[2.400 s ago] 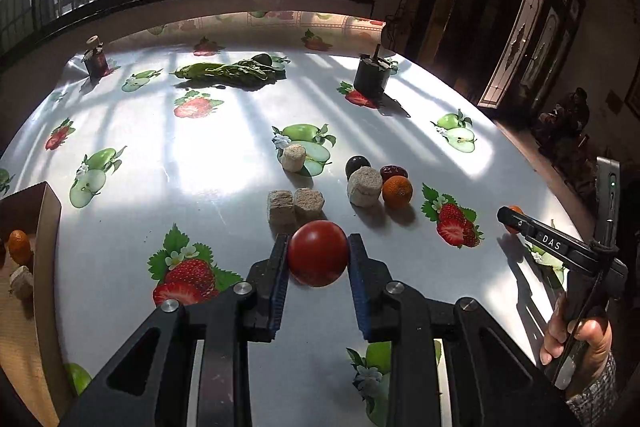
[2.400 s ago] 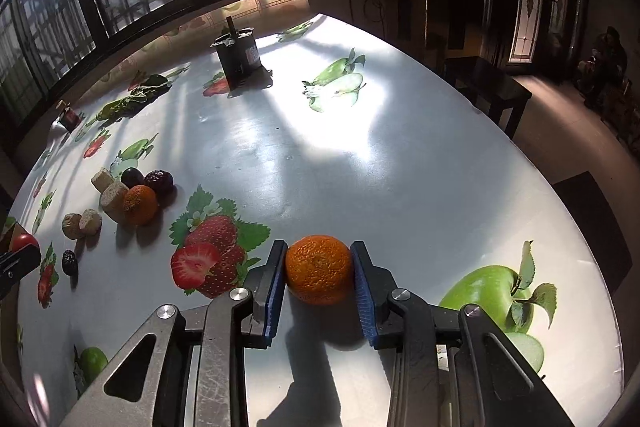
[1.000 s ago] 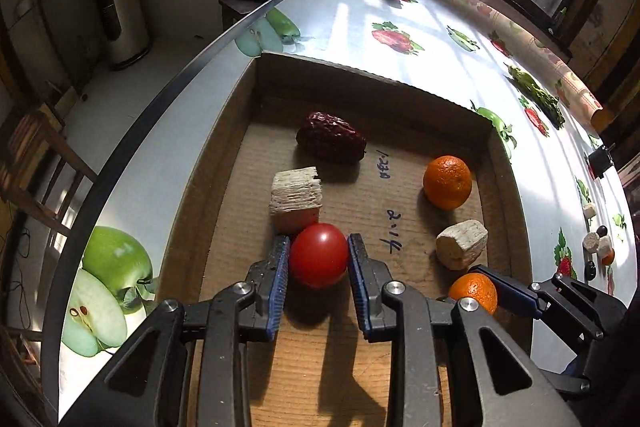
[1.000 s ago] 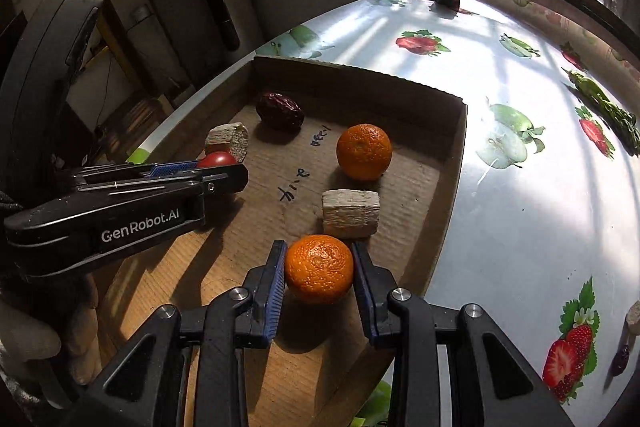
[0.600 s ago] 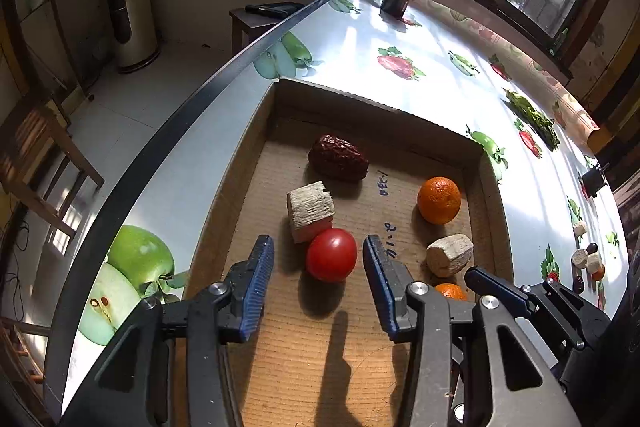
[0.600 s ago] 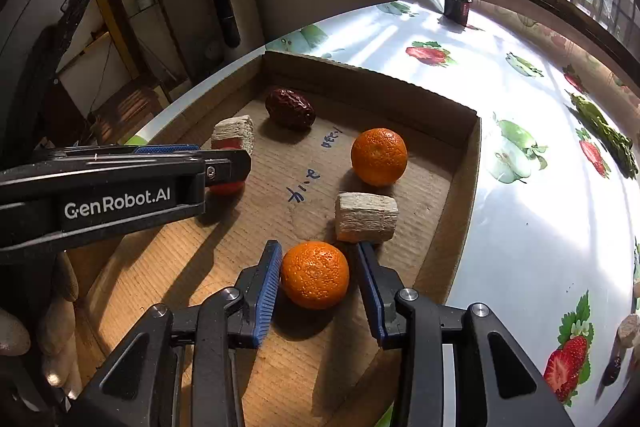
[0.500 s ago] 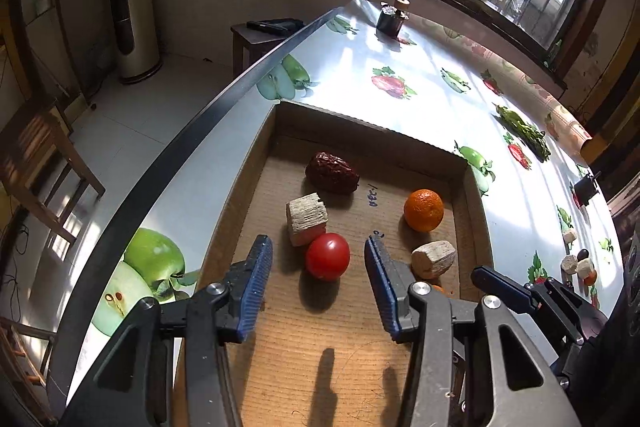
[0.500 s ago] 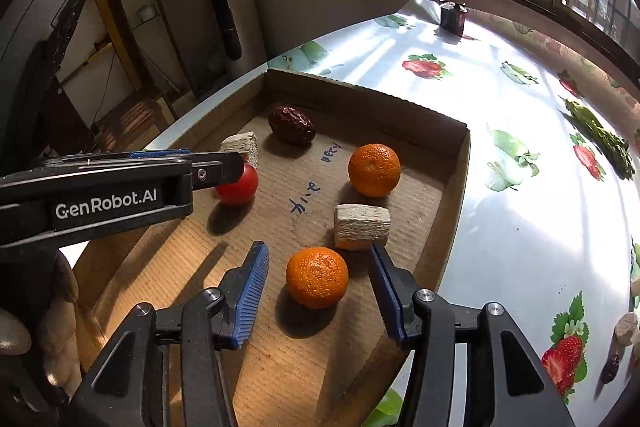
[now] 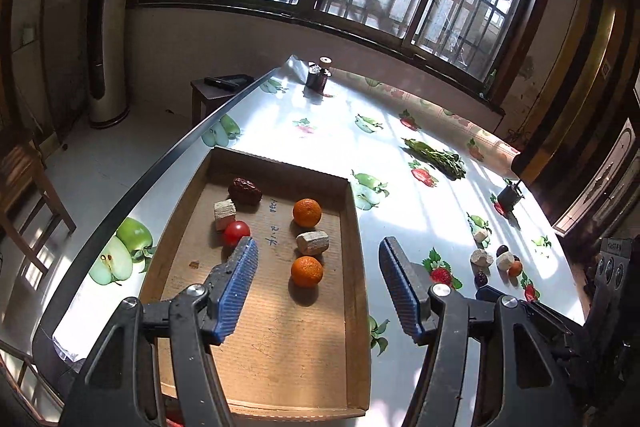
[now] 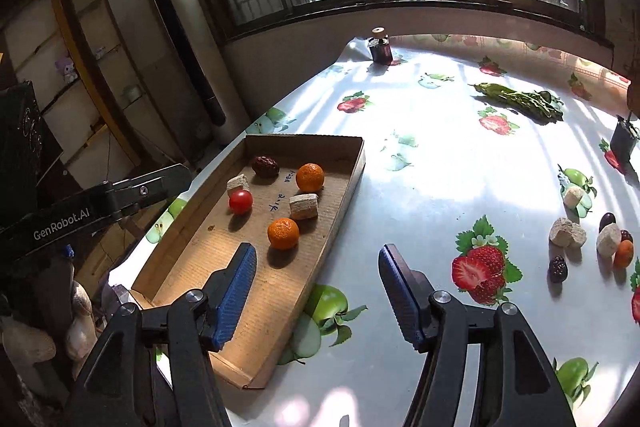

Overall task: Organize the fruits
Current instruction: 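Lift both tools away from the tray toward the remaining items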

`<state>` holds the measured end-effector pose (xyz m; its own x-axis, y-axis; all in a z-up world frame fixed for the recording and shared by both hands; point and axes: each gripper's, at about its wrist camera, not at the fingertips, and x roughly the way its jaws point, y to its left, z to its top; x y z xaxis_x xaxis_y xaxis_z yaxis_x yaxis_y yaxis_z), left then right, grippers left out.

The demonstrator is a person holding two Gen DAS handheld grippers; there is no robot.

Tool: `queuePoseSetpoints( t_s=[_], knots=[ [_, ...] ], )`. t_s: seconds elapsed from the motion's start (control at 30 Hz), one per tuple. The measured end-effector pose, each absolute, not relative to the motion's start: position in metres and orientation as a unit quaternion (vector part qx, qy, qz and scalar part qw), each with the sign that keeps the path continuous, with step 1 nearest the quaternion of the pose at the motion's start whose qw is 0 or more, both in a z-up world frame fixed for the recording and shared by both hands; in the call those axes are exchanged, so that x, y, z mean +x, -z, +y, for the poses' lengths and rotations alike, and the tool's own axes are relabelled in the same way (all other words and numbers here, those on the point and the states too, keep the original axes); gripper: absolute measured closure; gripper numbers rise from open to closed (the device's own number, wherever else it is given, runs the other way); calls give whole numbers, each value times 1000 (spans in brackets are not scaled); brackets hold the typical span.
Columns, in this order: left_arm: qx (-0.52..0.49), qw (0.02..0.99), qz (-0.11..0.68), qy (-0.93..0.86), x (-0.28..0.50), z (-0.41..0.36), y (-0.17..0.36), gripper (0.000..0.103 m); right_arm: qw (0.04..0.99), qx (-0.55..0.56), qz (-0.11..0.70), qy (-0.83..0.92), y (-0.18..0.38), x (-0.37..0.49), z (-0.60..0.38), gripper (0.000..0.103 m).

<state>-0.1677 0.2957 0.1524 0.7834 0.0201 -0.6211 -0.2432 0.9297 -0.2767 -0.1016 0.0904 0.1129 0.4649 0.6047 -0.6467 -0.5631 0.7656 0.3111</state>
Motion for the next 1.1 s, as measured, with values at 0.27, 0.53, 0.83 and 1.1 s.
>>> queuePoseSetpoints(
  t_s=[0.27, 0.53, 0.83, 1.1],
  knots=[
    [-154, 957, 247, 11, -219, 243, -227, 41, 870, 80, 389, -291, -150, -121, -6, 35],
    [-90, 974, 202, 40, -254, 210, -316, 40, 919, 92, 314, -221, -272, -147, -116, 35],
    [-20, 984, 176, 16, -259, 209, -443, 40, 947, 147, 240, -155, -446, -162, -212, 35],
    [23, 989, 133, -60, -244, 238, -497, 17, 976, 113, 185, -27, -545, -172, -239, 31]
  ],
)
